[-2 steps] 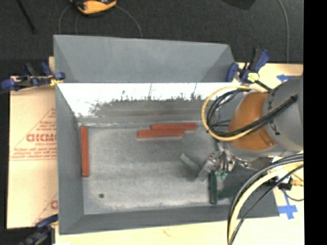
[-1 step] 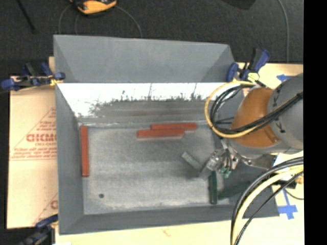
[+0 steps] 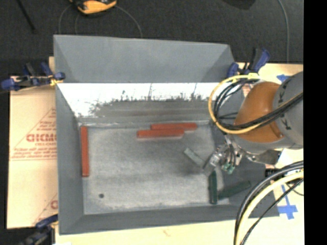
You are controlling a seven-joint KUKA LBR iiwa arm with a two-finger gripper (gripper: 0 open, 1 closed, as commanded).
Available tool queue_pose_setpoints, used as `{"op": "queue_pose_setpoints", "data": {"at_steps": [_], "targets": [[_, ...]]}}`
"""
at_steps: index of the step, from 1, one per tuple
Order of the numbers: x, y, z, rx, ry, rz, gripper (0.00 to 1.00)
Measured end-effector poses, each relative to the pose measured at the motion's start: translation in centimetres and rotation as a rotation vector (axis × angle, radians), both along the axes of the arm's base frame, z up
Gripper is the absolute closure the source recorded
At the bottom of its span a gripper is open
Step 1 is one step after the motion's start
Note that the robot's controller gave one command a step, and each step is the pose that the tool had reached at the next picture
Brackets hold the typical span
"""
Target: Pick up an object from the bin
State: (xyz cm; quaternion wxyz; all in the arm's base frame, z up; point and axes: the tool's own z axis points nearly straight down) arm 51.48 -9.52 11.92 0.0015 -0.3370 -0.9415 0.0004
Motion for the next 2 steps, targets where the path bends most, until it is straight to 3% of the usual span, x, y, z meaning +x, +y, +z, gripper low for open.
{"op": "queue_pose_setpoints", "data": {"at_steps": [2], "targets": [[0.1, -0.1, 3.6, -0.001, -0.007, 0.003, 1.0]]}}
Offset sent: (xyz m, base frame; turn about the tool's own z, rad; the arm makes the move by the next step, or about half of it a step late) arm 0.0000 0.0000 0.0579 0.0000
